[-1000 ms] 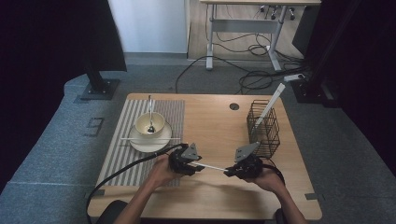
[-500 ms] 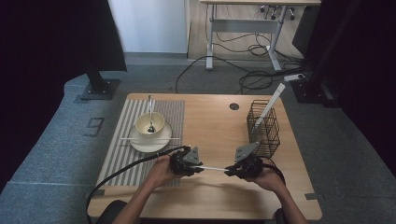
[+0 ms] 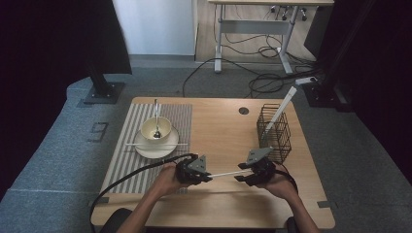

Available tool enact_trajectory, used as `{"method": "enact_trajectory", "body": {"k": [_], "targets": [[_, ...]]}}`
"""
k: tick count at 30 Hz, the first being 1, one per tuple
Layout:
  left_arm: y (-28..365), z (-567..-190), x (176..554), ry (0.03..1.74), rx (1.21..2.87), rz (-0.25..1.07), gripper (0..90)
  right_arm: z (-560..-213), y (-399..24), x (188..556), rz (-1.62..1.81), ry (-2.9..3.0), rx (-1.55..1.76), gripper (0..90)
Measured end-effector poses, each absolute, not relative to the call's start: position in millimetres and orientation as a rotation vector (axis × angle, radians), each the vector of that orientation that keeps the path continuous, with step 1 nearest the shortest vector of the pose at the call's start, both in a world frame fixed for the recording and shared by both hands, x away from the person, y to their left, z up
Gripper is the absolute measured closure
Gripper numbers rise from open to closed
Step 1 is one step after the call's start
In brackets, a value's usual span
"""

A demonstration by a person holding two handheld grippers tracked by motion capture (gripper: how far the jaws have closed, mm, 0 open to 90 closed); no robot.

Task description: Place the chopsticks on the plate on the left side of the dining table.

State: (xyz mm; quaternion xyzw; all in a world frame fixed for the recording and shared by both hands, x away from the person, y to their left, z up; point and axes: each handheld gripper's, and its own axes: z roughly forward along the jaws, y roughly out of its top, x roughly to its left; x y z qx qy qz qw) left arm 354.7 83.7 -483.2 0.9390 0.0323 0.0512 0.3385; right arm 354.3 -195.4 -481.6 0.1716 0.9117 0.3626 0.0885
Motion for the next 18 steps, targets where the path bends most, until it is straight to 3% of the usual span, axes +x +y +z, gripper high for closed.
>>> {"method": "enact_trajectory", "body": {"k": [11,18], "targets": [[96,-487,355,0.149,2.438,0.138,83.7,-487,-199,358,1.050,2.609,0.632,21.0],[103,-490,355,0.210,2.425,0.144,83.7,-493,-199,357,1.059,2.568,0.698,13.6]]}}
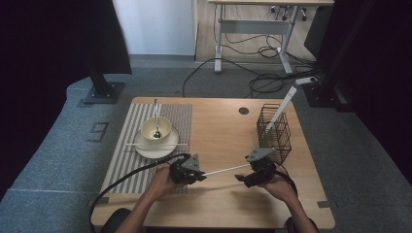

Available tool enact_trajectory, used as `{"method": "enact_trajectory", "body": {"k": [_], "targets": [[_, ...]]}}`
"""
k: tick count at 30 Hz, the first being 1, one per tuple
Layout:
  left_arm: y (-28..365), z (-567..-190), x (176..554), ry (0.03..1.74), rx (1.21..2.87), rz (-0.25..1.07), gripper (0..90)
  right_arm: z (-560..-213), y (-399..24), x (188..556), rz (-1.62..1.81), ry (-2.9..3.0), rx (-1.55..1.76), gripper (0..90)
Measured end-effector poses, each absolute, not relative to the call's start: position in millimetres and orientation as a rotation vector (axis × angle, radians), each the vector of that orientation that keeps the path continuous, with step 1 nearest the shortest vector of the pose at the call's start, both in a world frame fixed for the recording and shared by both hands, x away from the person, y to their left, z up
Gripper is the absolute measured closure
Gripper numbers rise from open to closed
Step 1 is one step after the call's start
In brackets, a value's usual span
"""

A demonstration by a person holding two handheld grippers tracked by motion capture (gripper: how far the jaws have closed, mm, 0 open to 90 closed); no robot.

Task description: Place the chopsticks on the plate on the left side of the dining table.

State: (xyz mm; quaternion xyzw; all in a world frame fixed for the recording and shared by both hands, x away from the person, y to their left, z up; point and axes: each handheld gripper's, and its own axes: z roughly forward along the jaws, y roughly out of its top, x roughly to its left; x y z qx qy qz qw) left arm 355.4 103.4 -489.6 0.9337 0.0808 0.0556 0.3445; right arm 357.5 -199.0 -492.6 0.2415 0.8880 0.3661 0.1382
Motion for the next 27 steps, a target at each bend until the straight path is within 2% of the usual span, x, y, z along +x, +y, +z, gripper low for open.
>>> {"method": "enact_trajectory", "body": {"k": [27], "targets": [[153,-509,368,0.524,2.379,0.161,83.6,-536,-213,341,1.063,2.505,0.911,11.8]]}}
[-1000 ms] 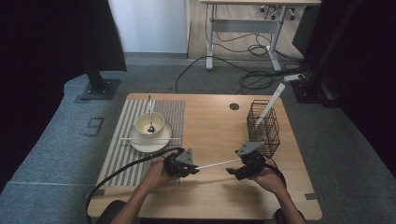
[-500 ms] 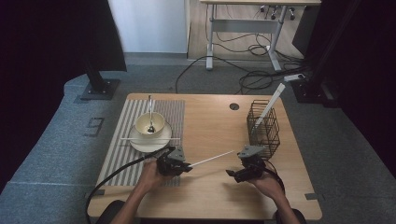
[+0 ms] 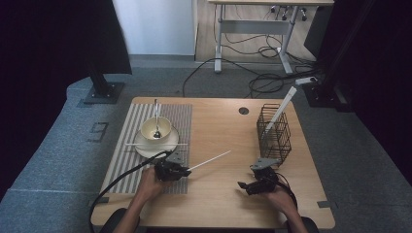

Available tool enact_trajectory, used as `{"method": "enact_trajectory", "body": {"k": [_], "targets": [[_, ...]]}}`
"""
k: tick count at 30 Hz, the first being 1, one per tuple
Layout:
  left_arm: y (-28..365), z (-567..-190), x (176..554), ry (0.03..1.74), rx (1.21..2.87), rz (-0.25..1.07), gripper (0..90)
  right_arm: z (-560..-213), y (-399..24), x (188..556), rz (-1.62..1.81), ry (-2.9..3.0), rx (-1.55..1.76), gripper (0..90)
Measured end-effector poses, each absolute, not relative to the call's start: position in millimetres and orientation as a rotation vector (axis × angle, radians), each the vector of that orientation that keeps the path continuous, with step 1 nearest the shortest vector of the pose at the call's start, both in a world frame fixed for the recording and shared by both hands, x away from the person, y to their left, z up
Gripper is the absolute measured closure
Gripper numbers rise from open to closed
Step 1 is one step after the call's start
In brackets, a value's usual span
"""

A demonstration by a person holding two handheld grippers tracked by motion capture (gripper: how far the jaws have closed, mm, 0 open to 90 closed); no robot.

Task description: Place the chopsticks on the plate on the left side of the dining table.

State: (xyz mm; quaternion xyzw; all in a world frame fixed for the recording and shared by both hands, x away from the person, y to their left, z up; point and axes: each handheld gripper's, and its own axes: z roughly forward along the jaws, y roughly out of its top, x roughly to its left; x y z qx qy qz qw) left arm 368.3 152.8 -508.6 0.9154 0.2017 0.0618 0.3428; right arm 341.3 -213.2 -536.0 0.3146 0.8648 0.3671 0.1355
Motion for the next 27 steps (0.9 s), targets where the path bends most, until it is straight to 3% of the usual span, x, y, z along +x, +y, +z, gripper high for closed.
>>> {"method": "enact_trajectory", "body": {"k": [13,27], "targets": [[179,-508,373,0.648,2.339,0.193,83.7,-552,-225,335,1.015,2.480,1.007,9.8],[203,-507,381,0.771,2.328,0.224,83.6,-558,-231,332,1.022,2.420,1.060,0.0]]}}
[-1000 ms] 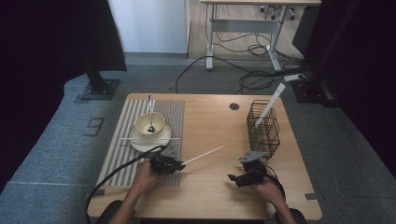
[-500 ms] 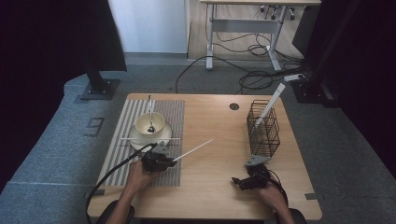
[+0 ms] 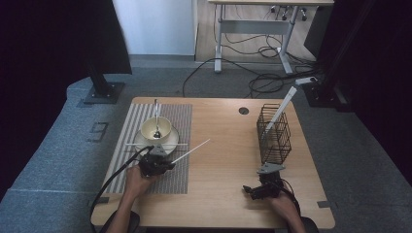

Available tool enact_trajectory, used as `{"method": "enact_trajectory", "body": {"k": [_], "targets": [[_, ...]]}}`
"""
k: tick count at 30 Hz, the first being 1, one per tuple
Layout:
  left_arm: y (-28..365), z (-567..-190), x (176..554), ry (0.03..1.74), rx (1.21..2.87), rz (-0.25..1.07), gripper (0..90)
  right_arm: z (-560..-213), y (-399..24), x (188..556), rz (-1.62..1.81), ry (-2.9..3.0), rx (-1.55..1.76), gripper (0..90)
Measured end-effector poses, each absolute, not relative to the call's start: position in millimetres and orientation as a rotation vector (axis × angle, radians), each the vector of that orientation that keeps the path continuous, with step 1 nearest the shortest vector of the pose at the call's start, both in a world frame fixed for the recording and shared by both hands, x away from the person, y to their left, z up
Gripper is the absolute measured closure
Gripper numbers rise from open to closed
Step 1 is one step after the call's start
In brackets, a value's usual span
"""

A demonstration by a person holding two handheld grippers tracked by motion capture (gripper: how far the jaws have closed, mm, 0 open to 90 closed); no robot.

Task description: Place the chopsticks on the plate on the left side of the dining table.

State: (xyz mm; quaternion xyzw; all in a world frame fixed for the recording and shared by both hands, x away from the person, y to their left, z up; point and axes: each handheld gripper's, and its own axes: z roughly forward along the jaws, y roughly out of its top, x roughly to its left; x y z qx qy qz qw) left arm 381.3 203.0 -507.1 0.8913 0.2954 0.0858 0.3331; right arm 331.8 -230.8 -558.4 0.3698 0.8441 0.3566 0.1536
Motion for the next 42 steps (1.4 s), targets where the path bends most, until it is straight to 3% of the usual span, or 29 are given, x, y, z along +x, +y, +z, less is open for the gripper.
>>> {"method": "enact_trajectory", "body": {"k": [42], "targets": [[260,-502,404,1.075,2.262,0.285,83.3,-558,-230,333,1.014,2.423,1.055,0.0]]}}
